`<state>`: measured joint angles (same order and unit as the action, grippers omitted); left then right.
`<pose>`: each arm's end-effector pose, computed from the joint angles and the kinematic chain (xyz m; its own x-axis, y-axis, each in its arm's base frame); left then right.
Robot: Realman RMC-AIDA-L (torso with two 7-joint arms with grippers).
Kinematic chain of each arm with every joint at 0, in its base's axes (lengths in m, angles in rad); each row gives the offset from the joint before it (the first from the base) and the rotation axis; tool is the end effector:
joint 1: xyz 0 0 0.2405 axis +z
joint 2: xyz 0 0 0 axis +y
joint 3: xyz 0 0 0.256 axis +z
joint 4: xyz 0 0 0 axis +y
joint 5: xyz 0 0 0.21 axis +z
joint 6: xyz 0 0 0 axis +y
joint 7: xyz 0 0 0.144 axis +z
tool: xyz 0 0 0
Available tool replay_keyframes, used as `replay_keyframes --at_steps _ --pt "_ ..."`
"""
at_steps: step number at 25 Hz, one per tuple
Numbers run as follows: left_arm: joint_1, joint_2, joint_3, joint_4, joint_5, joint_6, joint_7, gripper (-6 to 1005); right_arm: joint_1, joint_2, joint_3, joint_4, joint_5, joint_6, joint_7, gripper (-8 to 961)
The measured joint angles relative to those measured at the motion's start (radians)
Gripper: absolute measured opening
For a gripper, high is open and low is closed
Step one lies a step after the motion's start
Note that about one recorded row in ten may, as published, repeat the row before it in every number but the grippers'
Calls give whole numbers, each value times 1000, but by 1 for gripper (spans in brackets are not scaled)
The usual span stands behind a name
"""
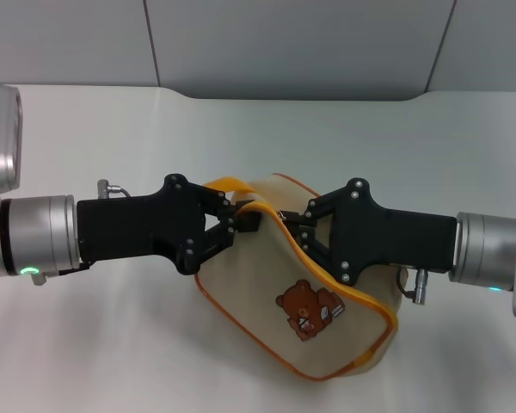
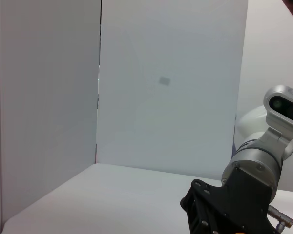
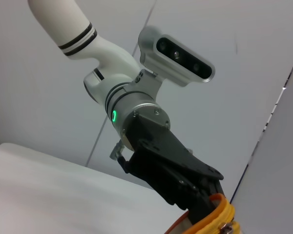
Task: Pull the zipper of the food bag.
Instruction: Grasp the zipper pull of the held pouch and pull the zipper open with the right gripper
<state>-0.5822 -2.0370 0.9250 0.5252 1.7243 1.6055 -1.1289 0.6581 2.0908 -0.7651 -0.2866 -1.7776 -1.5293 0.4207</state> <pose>-0.2240 0.3300 -0.0157 0.8084 0.0929 0.5813 0.1925 -0.9749 -0.1119 0.2187 0.3261 -0.0579 0.7795 0.3890 -0.4910 0.1639 -0.8832 -0.4395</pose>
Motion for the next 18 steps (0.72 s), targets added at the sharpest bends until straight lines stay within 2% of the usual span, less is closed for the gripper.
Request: replay_keyframes --at_steps 18 --pt "9 0 0 4 -4 -4 0 58 8 1 -3 21 30 3 -1 23"
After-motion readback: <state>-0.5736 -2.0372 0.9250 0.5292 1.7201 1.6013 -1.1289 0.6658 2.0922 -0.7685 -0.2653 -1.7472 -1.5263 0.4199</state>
